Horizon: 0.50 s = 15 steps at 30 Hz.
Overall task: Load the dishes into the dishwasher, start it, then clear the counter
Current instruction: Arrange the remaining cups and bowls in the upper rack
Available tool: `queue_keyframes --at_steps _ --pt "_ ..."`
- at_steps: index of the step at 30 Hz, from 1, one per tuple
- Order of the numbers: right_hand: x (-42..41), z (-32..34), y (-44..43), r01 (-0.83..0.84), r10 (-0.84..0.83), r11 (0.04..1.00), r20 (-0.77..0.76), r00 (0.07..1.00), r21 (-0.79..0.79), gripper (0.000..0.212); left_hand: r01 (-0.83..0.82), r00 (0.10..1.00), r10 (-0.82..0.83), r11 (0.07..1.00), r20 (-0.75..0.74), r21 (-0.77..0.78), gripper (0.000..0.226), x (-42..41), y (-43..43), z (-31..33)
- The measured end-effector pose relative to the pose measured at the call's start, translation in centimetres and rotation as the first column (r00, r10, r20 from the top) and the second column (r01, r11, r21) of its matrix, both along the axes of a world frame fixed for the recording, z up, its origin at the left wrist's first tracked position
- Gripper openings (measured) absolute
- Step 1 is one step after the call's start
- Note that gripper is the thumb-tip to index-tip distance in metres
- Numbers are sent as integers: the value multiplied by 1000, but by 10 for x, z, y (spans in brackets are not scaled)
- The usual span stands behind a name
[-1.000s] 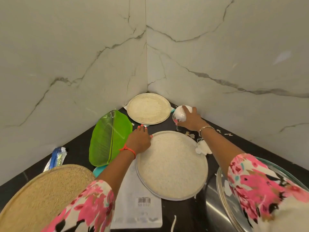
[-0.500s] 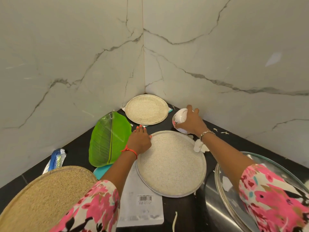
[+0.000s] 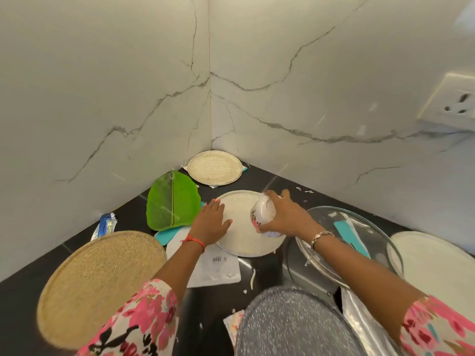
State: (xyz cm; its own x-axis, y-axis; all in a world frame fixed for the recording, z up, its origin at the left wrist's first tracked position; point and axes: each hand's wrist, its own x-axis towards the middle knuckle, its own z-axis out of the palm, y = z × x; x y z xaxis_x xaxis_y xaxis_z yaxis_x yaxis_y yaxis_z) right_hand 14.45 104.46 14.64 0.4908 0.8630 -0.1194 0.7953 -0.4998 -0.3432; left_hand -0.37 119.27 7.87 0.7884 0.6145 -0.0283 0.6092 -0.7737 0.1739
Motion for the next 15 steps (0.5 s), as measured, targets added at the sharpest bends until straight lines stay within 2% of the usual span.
queue_keyframes --at_steps 7,15 --pt "-84 19 -123 -33 35 999 -47 998 40 101 12 995 -9 999 96 -37 59 -92 -128 7" --pt "-187 -2 -305 -60 62 998 -123 990 18 99 -115 967 123 992 225 -47 72 -189 -330 6"
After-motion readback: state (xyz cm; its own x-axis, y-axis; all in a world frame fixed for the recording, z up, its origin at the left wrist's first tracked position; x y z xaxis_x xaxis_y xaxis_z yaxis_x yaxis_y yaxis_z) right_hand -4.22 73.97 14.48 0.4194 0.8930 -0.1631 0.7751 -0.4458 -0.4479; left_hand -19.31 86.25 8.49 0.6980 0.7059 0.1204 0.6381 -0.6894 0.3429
